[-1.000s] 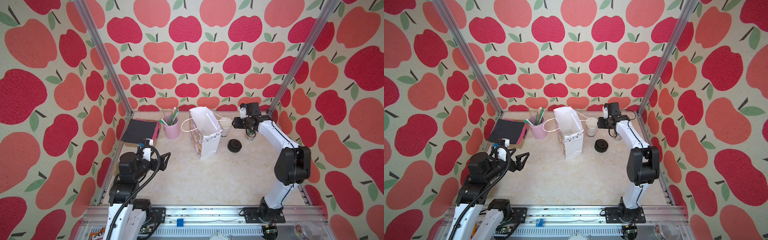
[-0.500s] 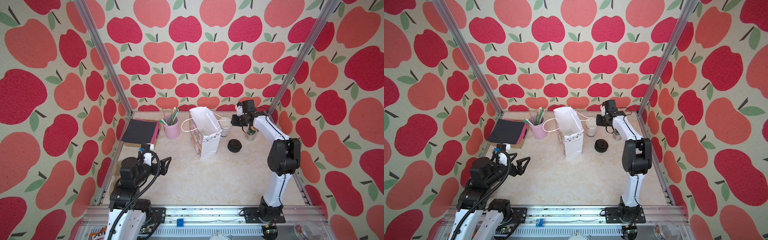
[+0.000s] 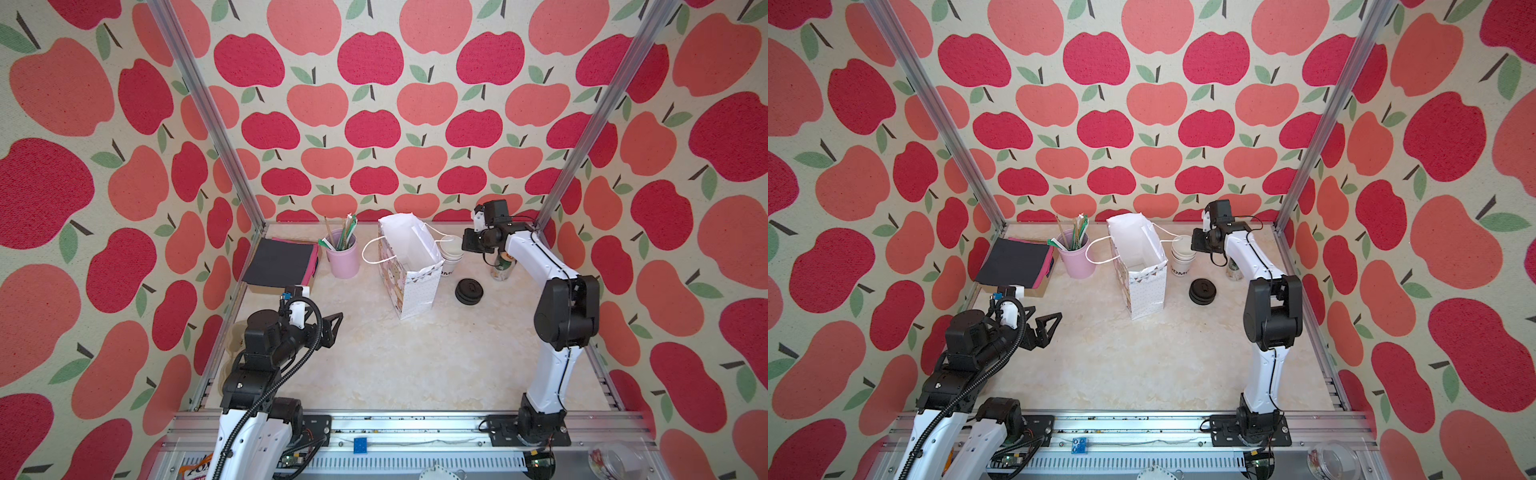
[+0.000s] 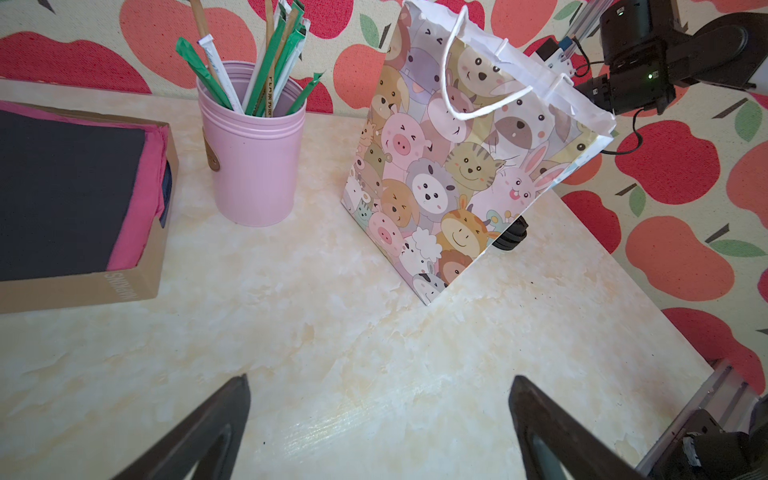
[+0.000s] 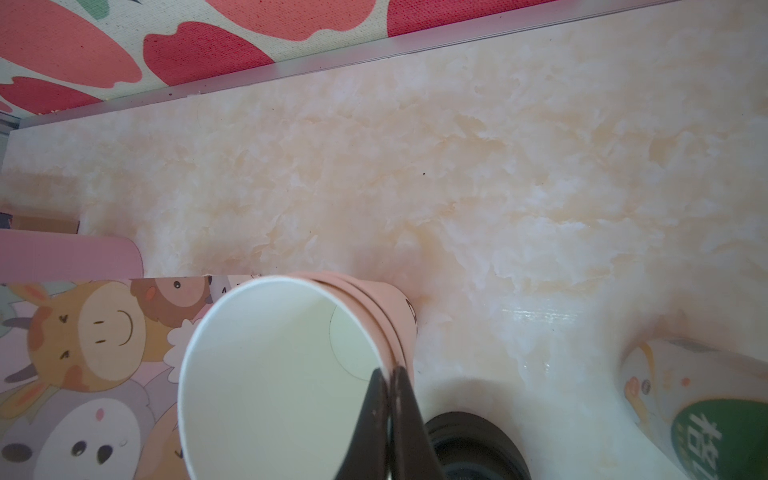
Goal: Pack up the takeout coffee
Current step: 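Grip the rim of the white cup stack with the right gripper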
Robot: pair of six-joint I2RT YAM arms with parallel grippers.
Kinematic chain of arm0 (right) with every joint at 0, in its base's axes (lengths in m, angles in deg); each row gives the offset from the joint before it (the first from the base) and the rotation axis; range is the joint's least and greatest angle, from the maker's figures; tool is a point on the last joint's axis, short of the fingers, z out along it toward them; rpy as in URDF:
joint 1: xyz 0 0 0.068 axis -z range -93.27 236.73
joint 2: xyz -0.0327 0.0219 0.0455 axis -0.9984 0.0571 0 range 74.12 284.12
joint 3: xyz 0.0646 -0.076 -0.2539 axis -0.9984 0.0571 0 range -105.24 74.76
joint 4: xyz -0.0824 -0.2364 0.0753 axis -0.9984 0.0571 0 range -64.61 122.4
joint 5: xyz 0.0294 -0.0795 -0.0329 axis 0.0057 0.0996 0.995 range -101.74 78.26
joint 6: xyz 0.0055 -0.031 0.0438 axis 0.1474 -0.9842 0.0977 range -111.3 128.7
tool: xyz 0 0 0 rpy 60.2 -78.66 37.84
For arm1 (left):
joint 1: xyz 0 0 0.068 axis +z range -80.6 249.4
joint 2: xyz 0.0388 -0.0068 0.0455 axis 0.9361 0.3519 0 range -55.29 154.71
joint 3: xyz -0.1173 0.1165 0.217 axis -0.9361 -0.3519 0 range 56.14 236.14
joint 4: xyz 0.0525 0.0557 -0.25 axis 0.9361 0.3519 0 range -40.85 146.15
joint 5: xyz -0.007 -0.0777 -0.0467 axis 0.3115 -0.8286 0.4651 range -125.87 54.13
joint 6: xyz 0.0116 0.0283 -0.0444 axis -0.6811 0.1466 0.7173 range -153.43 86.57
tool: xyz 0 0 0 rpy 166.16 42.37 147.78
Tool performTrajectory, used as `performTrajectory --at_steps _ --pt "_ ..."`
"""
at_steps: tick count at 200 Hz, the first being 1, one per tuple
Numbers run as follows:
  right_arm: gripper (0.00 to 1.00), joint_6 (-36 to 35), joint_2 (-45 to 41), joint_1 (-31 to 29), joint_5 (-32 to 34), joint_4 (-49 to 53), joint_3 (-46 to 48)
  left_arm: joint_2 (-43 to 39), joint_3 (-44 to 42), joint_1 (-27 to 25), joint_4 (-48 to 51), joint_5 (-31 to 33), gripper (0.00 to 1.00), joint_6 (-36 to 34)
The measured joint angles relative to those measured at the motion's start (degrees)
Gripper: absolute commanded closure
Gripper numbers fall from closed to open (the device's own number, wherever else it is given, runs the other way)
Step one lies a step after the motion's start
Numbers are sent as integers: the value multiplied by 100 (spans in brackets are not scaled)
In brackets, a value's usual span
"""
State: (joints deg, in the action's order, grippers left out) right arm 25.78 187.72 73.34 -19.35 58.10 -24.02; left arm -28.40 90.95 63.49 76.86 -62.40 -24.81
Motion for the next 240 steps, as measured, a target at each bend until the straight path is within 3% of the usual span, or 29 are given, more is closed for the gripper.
performTrajectory --at_steps 119,234,240 --pt "100 120 -603 0 4 -2 2 0 0 0 2 63 1 -4" --pt "100 -229 -466 0 120 46 476 7 0 2 2 81 1 -20" --pt "97 -251 -450 0 136 50 476 11 0 4 2 79 1 -20"
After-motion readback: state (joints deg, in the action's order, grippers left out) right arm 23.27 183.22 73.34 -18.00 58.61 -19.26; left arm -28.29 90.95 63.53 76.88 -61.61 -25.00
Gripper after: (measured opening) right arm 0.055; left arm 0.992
